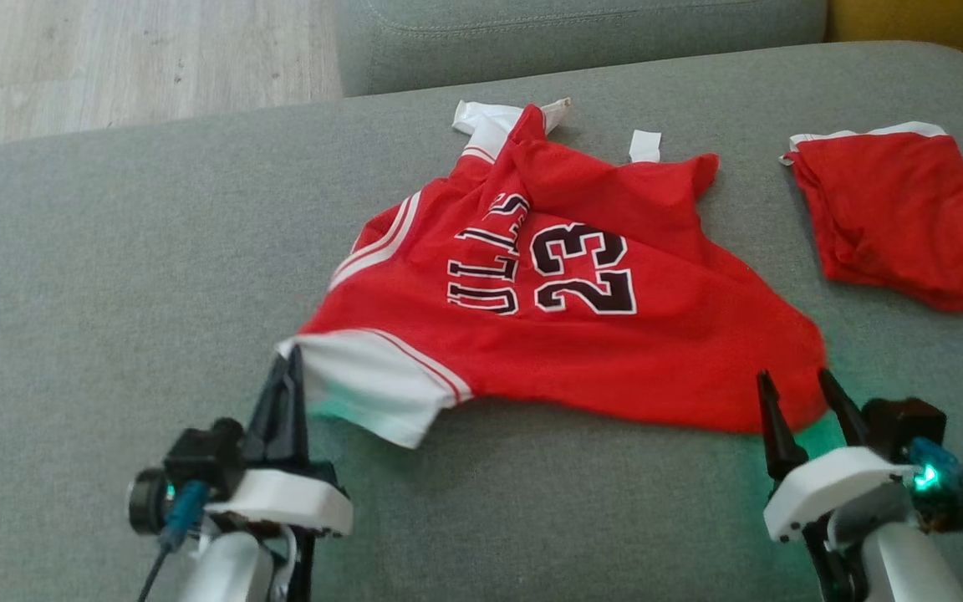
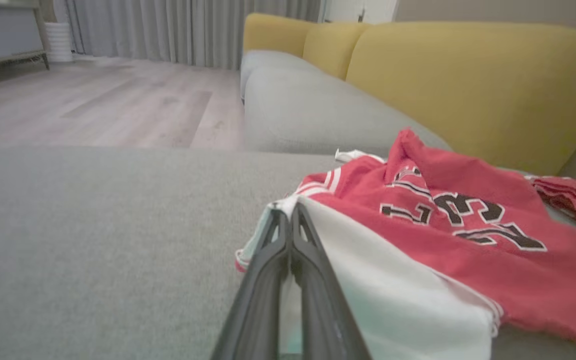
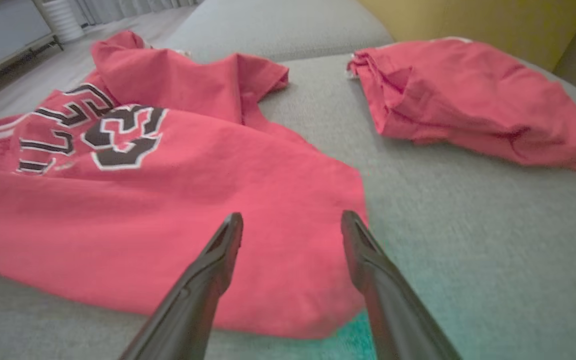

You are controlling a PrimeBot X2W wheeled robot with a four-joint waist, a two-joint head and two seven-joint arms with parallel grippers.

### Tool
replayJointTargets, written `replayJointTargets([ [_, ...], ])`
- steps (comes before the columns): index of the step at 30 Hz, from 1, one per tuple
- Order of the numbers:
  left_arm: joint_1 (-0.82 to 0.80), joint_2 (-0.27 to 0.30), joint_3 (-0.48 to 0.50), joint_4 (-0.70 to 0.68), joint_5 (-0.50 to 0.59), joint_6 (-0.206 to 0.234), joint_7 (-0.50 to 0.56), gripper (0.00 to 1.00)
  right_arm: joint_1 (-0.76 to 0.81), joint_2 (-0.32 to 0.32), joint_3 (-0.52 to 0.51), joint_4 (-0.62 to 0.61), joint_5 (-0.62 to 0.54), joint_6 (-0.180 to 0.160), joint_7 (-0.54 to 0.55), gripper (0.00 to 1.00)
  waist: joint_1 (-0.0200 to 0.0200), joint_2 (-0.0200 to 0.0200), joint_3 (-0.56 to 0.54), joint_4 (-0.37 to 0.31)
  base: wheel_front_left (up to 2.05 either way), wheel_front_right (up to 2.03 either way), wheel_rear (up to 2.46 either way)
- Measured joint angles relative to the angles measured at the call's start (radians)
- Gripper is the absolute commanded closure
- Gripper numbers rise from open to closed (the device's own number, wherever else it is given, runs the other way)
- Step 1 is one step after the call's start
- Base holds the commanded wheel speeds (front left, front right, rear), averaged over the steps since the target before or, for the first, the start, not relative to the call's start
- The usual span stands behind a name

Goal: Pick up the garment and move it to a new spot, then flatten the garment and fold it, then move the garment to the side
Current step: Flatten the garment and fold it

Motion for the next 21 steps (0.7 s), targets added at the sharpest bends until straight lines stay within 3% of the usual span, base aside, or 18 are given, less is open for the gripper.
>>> replayJointTargets([
  [7,0.001,0.000,0.034,-0.090,0.002,0.029,-0.026,1.00,0.008,0.001,-0.007,0.037,0.030,0.000,0.042,0.00,0.0000,0.0000,0.008,0.007,0.00,0.00,0.00],
  [21,0.005,-0.004,0.044,-0.117,0.006,0.029,-0.029,1.00,0.016,0.002,0.027,0.060,0.049,0.000,0.150,0.00,0.0000,0.0000,0.016,0.026,0.00,0.00,0.00],
])
